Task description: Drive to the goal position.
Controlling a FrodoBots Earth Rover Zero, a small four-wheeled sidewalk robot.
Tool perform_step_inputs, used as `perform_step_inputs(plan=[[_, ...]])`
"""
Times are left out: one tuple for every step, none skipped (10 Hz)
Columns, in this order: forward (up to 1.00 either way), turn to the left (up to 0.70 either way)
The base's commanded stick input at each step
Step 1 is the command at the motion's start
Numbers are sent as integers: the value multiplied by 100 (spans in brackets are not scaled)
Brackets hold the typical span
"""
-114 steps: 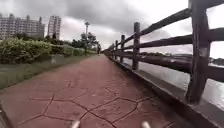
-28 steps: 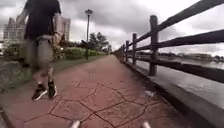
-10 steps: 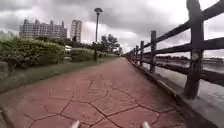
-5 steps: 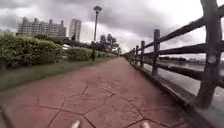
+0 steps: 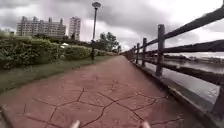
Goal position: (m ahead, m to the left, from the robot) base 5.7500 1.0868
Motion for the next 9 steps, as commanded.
perform_step_inputs(plan=[[50, 0], [50, 0], [50, 0], [50, 0], [50, 0], [50, 0], [50, 0], [50, 0], [50, 0]])
